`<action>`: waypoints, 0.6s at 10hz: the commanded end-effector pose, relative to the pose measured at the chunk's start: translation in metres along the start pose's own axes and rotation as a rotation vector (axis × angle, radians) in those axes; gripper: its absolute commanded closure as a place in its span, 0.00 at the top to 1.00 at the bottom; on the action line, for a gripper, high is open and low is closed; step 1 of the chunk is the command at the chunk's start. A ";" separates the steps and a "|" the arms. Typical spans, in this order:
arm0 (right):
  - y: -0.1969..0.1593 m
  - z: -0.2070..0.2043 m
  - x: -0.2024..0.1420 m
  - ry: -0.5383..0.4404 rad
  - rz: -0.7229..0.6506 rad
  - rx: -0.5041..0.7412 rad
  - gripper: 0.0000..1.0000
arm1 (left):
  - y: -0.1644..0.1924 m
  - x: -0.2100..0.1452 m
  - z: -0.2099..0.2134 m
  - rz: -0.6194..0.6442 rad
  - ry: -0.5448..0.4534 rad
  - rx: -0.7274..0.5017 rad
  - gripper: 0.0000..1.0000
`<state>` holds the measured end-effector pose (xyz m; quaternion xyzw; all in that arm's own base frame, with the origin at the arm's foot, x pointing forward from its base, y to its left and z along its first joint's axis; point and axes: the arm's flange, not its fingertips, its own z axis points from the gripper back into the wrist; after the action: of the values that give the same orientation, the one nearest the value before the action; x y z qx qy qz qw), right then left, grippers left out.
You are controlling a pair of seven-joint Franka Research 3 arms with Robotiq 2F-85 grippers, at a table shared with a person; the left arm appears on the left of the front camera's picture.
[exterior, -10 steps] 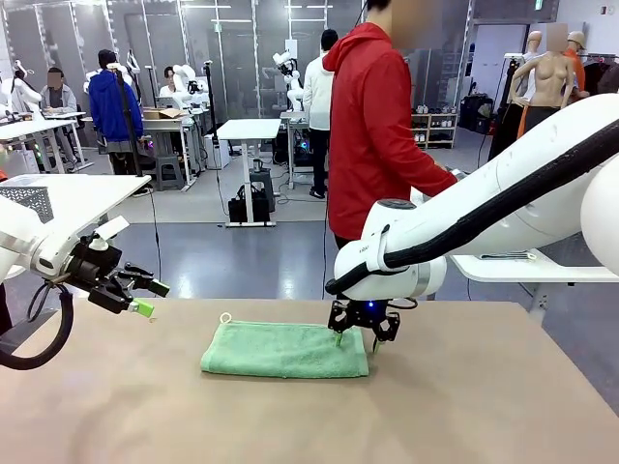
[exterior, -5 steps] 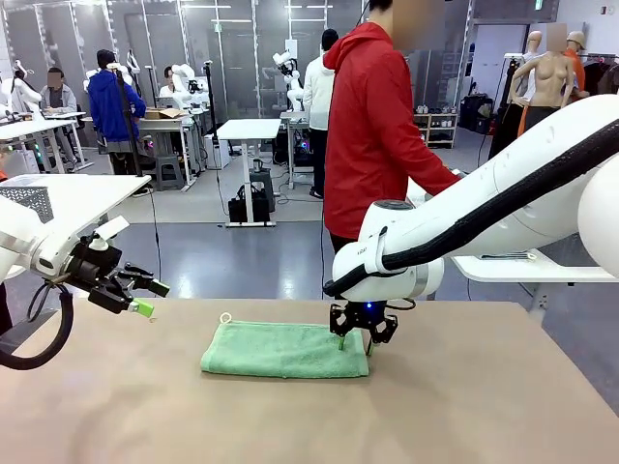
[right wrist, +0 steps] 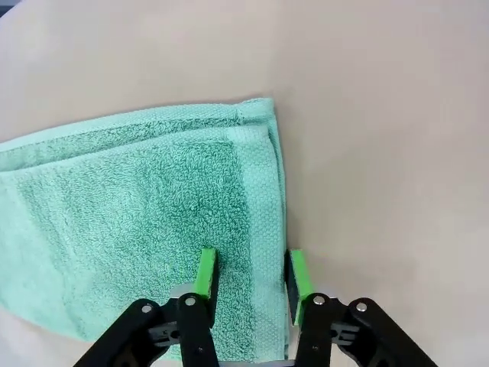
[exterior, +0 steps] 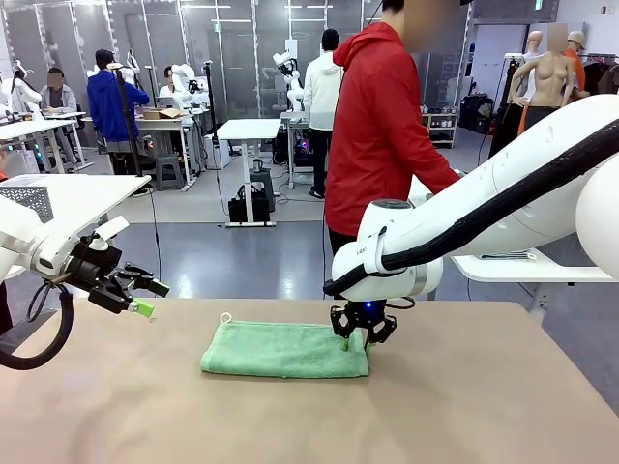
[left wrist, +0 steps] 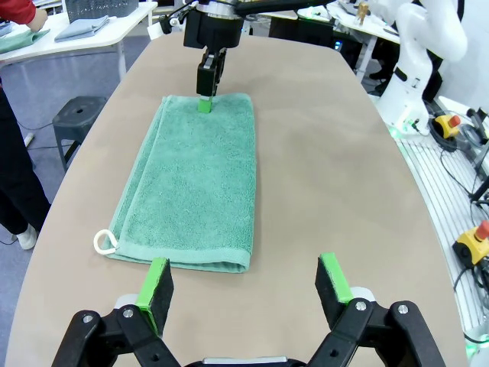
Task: Fold the towels and place them in the basket.
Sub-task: When a person lays out a Towel with hook on the table, fold it in half twice.
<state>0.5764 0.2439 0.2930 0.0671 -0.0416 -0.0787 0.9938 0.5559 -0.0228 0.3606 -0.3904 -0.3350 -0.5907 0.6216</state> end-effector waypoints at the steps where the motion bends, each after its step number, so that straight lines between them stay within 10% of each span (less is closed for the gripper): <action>1: 0.007 -0.006 0.003 -0.011 -0.028 -0.049 0.27 | -0.001 0.003 0.002 0.000 0.008 0.003 0.94; 3: 0.007 -0.005 0.003 -0.009 -0.030 -0.051 0.07 | -0.001 0.003 0.002 0.000 0.008 0.003 0.94; 4: 0.007 -0.005 0.004 -0.006 -0.038 -0.056 0.24 | -0.001 0.003 0.002 0.000 0.008 0.003 0.94; 5: 0.006 -0.006 0.005 -0.007 -0.042 -0.059 0.00 | -0.001 0.003 0.002 0.000 0.008 0.003 0.94; 6: 0.004 -0.006 0.006 -0.006 -0.044 -0.064 0.00 | -0.001 0.003 0.002 0.000 0.008 0.003 0.94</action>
<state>0.5784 0.2455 0.2944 0.0628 -0.0410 -0.0836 0.9937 0.5559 -0.0228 0.3607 -0.3904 -0.3350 -0.5907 0.6216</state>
